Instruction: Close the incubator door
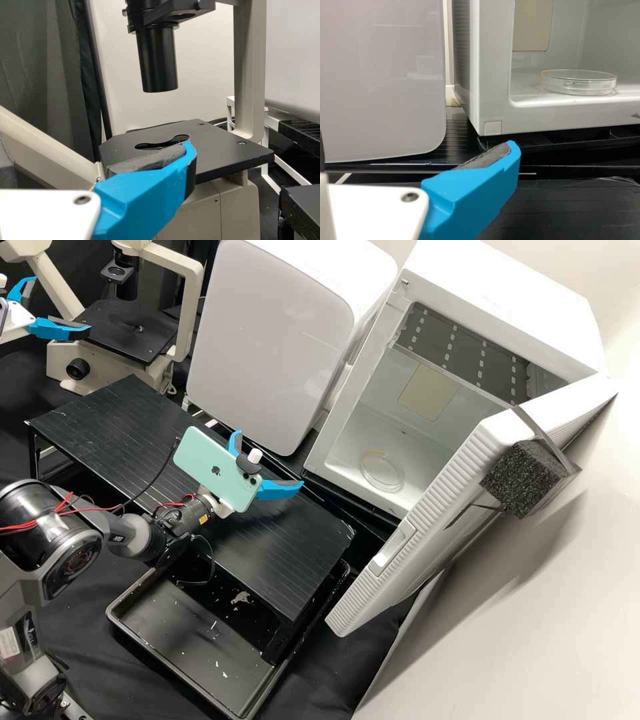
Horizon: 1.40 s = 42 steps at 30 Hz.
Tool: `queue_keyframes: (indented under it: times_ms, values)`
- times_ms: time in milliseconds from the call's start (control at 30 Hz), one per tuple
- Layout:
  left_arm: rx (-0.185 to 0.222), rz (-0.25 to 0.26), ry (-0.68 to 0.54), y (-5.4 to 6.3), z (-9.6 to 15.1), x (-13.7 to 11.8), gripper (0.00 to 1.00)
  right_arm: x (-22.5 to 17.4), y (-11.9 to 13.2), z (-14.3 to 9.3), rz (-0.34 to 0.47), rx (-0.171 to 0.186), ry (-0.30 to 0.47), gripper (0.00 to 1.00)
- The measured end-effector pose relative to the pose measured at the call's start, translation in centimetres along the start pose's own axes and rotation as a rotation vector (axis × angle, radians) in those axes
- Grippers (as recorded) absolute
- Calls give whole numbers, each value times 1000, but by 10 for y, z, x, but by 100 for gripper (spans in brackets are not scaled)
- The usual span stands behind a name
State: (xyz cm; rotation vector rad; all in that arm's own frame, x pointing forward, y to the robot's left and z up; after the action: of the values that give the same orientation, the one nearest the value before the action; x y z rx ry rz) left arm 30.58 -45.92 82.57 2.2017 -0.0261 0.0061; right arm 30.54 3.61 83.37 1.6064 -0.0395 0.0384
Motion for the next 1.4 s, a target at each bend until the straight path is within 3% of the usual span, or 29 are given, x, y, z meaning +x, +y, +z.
queue_keyframes:
  times_ms: [333,500,600,833,1000,1300,1400]
  values:
    - [0,0,0,0,0,0,100,0,0,0,0,0,0,100]
    - [0,0,0,0,0,0,100,-26,6,9,34,16,-6,100]
    - [0,0,0,0,0,0,100,-52,15,13,96,35,8,100]
    - [0,0,0,0,0,0,100,-124,40,14,304,11,59,100]
    - [0,0,0,0,0,0,100,-155,55,24,423,14,40,100]
    - [0,0,0,0,0,0,100,-172,92,61,595,65,-135,100]
    - [0,0,0,0,0,0,100,-170,100,70,615,71,-175,100]
